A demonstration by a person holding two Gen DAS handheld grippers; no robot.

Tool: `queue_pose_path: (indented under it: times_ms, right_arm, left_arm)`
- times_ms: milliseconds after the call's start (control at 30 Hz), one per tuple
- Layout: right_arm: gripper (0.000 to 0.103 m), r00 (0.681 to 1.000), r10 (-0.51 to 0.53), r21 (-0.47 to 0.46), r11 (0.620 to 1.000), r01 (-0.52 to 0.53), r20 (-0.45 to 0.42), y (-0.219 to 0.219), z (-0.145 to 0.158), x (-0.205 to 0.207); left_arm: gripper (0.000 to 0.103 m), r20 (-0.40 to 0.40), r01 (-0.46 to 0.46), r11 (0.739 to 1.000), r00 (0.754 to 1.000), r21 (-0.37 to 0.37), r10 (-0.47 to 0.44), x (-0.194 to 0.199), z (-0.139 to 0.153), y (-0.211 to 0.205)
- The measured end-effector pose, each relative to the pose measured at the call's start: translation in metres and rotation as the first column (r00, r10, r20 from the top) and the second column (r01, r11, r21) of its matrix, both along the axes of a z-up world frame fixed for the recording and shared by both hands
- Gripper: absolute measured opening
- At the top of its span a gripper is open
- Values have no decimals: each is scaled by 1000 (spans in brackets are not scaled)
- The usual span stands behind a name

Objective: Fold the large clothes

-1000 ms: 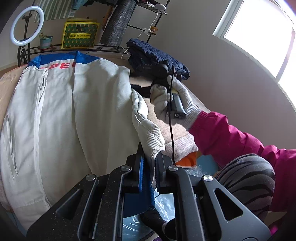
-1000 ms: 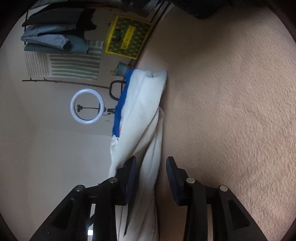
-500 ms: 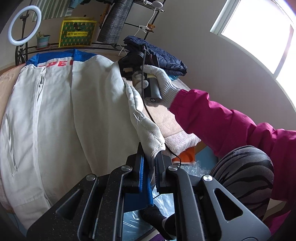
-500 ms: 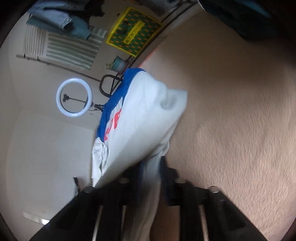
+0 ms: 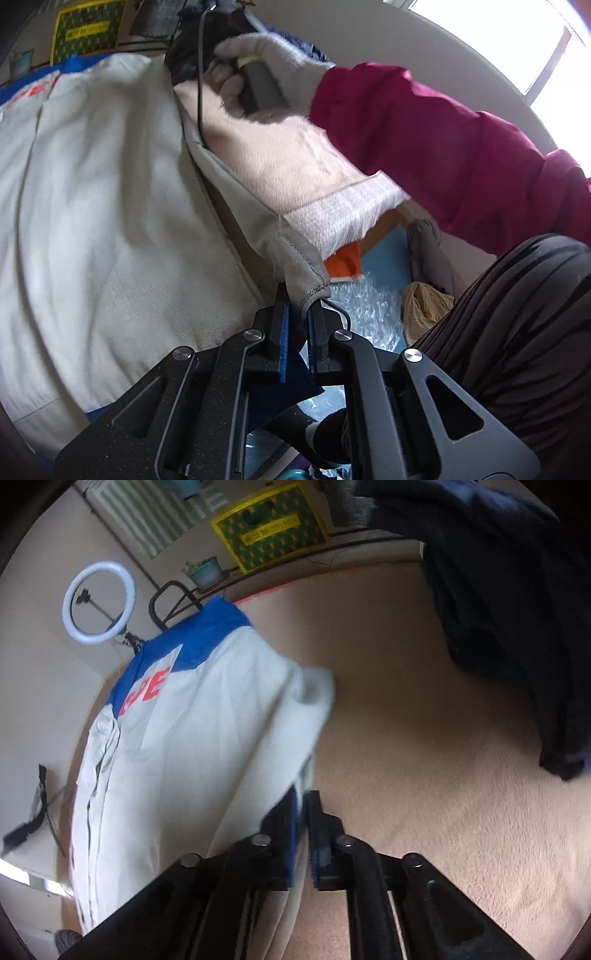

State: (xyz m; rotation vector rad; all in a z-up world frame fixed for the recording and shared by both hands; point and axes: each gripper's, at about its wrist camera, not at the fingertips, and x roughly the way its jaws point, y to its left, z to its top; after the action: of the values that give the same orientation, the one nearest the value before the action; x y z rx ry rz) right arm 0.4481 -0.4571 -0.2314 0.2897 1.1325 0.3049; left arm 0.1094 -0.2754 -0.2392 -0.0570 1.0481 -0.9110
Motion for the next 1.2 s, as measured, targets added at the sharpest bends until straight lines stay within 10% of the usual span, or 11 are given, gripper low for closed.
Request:
queue_pose_path:
  times_ms: [100, 367, 567, 767, 1200]
  right_arm:
    - [27, 999, -21, -60, 998, 23, 24, -21, 19, -15]
    - [28, 987, 61, 38, 997, -67, 146, -23, 91, -89]
    - [33, 974, 206, -12, 978, -206, 91, 34, 57, -116]
    - [30, 993, 115, -160, 980, -118, -31, 13, 6, -117]
    - [37, 991, 134, 104, 985, -136, 25, 13, 57, -225]
  left_arm:
    - [11, 11, 12, 1000, 1000, 11, -13, -3, -3, -3]
    - [15, 86, 83, 996, 993, -26, -81, -43, 28, 17]
    - [15, 116, -39, 999, 992, -14, 40, -58, 42, 70]
    - [15, 159, -229, 973, 962, 27, 222, -53, 39, 116]
    - [15, 123, -340, 938, 935, 59, 331, -20, -14, 120]
